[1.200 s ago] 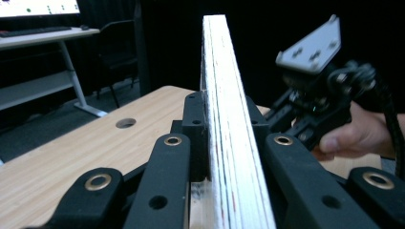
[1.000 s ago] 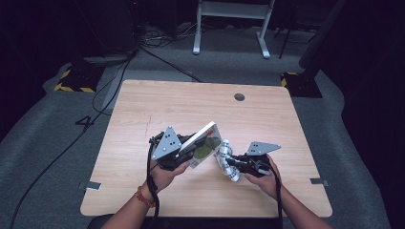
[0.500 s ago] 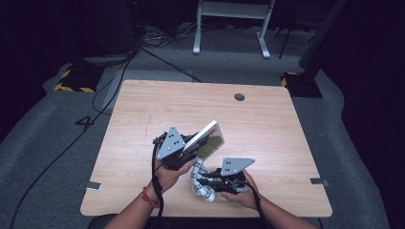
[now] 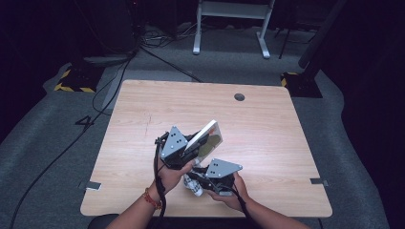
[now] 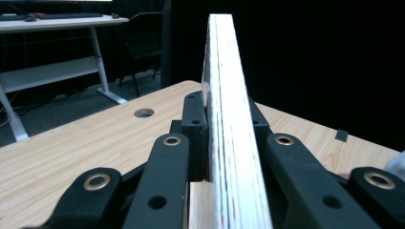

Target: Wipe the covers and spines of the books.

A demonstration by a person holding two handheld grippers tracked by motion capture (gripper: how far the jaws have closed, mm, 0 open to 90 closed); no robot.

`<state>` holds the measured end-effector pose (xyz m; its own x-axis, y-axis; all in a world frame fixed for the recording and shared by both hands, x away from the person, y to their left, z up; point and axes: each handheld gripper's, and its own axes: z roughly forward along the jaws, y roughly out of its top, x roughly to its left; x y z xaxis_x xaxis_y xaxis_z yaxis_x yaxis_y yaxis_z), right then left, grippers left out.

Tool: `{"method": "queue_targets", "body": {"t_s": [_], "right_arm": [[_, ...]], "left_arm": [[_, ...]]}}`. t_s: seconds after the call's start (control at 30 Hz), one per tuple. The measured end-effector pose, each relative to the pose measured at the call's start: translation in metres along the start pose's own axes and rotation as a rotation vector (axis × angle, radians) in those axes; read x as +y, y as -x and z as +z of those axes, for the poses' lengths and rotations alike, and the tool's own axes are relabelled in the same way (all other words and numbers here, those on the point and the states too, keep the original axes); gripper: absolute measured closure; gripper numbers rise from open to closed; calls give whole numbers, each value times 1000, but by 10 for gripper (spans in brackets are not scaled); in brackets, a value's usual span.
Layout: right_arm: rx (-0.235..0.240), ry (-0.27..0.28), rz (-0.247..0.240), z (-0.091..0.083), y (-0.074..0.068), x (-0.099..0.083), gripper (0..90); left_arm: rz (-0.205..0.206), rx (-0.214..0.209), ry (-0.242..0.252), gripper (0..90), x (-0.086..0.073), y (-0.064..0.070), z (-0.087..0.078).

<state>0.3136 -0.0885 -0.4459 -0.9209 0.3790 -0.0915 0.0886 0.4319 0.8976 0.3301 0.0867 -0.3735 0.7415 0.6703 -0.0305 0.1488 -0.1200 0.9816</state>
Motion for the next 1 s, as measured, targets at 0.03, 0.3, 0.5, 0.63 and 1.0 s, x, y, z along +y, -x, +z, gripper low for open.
{"method": "queue_targets", "body": {"t_s": [0.03, 0.3, 0.5, 0.63, 1.0], "right_arm": [[-15, -16, 8, 3, 1, -3, 821], [-74, -77, 67, 7, 15, -16, 822], [-90, -45, 24, 10, 5, -9, 821], [-120, 46, -12, 7, -8, 13, 819], [-183, 36, -50, 16, -14, 25, 824]], "left_arm": [[-1, 3, 7, 780, 1, 0, -1], [-48, 32, 45, 779, 8, -3, -9], [-29, 48, 13, 778, 5, 2, -2], [0, 80, -18, 775, 4, 8, 3], [-67, 92, -33, 771, 2, -1, 2]]}}
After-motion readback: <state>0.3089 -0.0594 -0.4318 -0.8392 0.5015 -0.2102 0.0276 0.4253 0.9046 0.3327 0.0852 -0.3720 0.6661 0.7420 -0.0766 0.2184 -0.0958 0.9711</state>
